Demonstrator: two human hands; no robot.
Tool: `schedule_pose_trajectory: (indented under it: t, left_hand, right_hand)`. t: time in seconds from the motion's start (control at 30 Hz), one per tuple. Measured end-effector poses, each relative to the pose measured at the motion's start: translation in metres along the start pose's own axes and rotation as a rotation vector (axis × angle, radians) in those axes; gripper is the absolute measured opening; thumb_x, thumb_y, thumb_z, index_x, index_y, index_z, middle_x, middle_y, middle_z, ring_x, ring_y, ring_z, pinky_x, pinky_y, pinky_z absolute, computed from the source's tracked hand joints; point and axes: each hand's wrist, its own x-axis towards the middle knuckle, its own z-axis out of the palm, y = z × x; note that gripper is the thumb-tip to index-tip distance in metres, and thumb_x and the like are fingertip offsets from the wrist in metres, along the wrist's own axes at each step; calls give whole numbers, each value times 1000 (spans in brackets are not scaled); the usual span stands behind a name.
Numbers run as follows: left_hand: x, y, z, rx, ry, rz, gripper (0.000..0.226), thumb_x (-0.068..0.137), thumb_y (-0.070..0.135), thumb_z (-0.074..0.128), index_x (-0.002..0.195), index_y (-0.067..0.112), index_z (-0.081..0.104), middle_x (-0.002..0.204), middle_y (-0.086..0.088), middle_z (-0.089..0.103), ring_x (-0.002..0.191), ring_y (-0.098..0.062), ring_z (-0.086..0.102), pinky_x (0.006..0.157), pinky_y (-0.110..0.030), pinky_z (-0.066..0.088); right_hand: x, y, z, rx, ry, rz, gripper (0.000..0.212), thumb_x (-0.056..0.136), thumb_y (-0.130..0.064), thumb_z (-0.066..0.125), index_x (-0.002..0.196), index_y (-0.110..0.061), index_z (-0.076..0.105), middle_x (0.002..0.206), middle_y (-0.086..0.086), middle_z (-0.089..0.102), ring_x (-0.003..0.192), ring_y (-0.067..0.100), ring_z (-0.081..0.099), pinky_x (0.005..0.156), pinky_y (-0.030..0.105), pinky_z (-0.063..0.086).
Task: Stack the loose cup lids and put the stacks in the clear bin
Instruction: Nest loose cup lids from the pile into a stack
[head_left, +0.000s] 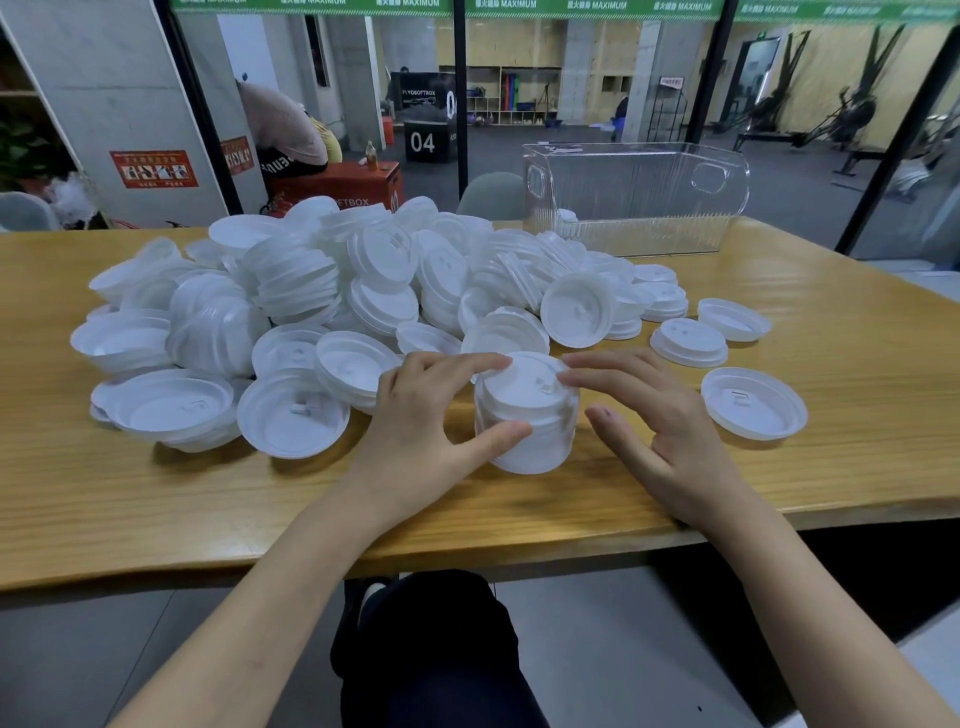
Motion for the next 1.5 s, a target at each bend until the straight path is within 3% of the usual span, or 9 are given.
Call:
schedule_pose_trajectory:
  t: [0.23, 0.47, 0.63, 0.73, 0.83, 1.0, 1.2, 1.33, 1.5]
  left_hand:
    - [-4, -33, -34, 348, 222, 8, 57, 78, 64, 56, 122, 27, 62, 124, 9, 62, 117, -18, 47, 94, -27, 22]
    - [-10, -61, -52, 633, -11, -13, 50, 75, 47, 75, 119, 25, 63, 116, 6, 65, 121, -21, 49, 112, -40, 11]
    - [-9, -63, -46, 671, 82, 70, 15, 82, 28, 74, 95, 21, 70, 91, 6, 72, 99, -24, 63, 108, -42, 13]
    - [-7, -58, -47, 567, 163, 53, 31, 86, 44, 53, 95, 22, 71, 88, 6, 70, 98, -14, 55, 100, -35, 19]
    - [-2, -43, -50, 268, 219, -64, 39, 86, 53, 56, 105, 23, 71, 95, 7, 70, 96, -14, 60, 102, -37, 31]
    - [12, -18, -50, -369, 208, -302, 20, 94, 23, 64, 111, 32, 63, 86, 5, 68, 82, -2, 62, 77, -16, 47]
    - [19, -31, -39, -75, 187, -272, 22, 101, 19, 53, 119, 20, 65, 106, 13, 63, 101, -2, 59, 88, -14, 44]
    - [10, -41, -37, 166, 108, -240, 52, 96, 53, 35, 128, 23, 62, 126, 4, 62, 122, -18, 51, 108, -44, 34]
    - [1, -44, -33, 355, 2, -200, 88, 70, 82, 31, 136, 27, 52, 137, 10, 53, 128, -15, 41, 112, -38, 17]
  right_hand:
    - [0, -2, 0, 3, -2, 27, 42, 101, -44, 43, 120, -16, 68, 126, -5, 64, 121, 18, 56, 99, 41, 45]
    - [-1, -2, 0, 24, -24, 50, 38, 99, -41, 46, 120, -18, 67, 126, -5, 64, 123, 19, 56, 101, 43, 44]
    - [-1, -2, 1, 20, -17, 63, 39, 99, -43, 45, 120, -18, 67, 125, -6, 64, 122, 17, 56, 100, 43, 45]
    - [0, -1, 0, 18, -21, 67, 38, 99, -42, 46, 120, -18, 67, 125, -6, 64, 122, 17, 56, 100, 43, 45]
    - [0, -2, 0, 17, -24, 73, 37, 98, -41, 46, 120, -19, 67, 124, -6, 64, 122, 16, 56, 100, 41, 45]
    - [0, -3, 0, 19, -23, 82, 36, 98, -41, 46, 119, -20, 67, 123, -7, 64, 122, 15, 56, 101, 38, 45]
    - [-1, -3, 0, 15, -23, 88, 36, 98, -42, 47, 119, -21, 67, 123, -7, 65, 122, 14, 55, 101, 35, 44]
    - [-1, -2, 0, 20, -22, 89, 36, 98, -43, 47, 119, -22, 67, 123, -8, 64, 122, 14, 55, 101, 35, 44]
    - [-1, 0, 1, 19, -13, 75, 41, 99, -50, 44, 119, -22, 66, 122, -8, 65, 122, 16, 56, 99, 39, 46]
